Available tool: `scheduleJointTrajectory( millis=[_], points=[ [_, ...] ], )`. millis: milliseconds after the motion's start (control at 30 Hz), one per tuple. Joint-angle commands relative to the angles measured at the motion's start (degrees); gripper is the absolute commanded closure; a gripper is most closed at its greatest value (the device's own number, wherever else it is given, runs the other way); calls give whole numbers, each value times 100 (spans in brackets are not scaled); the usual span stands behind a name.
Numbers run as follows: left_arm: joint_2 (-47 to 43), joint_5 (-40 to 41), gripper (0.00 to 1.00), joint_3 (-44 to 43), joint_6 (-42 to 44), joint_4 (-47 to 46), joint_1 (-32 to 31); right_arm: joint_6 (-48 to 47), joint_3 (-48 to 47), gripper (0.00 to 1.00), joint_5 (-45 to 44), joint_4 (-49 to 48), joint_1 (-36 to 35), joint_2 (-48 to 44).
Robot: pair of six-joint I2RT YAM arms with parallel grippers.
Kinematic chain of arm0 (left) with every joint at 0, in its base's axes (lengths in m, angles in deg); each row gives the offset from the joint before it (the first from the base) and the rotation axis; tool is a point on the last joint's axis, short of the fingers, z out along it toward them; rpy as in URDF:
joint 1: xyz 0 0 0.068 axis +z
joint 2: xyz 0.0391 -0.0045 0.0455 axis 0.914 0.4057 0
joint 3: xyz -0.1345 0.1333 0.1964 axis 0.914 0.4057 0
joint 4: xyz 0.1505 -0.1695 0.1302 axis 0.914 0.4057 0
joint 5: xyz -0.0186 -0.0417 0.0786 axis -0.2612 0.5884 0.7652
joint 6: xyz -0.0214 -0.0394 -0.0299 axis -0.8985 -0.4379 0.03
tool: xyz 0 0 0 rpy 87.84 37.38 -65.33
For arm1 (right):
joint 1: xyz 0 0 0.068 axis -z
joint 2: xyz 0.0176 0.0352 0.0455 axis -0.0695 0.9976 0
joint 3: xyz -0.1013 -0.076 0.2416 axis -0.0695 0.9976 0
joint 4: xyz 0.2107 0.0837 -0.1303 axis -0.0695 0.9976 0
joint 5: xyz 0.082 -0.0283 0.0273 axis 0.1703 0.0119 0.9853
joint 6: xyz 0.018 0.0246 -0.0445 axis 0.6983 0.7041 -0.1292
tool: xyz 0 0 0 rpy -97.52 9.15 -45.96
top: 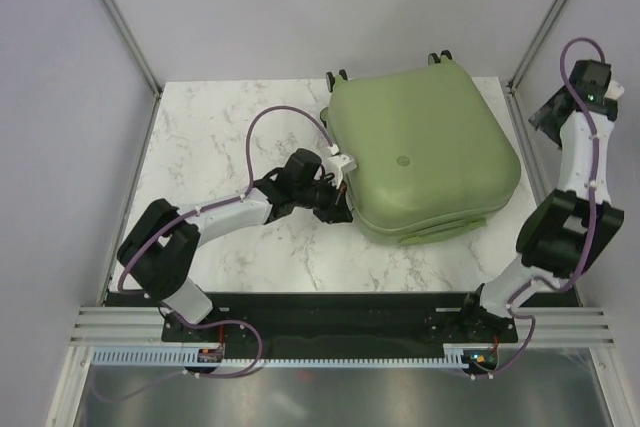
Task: Pack the luggage
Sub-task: Zip the luggage at the center of the board.
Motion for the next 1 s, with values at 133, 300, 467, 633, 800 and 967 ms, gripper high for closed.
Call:
scheduleJointTrajectory(
  millis=[133,300,467,633,800,967],
  points=[
    [694,-1122,98,-1464,201,-662,5,855,2794,28,2,501,-147,-2090],
    [861,-1290,98,-1606,-18,-767,5,1267,3410,27,-412,799,37,-2917],
    [1089,-1421,98,-1887,-273,-803,5,1452,3832,27,-177,1167,160,-3480],
    [1476,-1501,98,-2493,-388,-663,5,1952,4184,27,728,1598,205,-4041],
    [1652,-1641,98,-2810,-475,-662,5,2497,5071,27,1335,1144,205,-4438],
    [1591,-1703,98,-2670,-537,-733,5,3025,5783,29,1574,422,196,-4623]
  ],
)
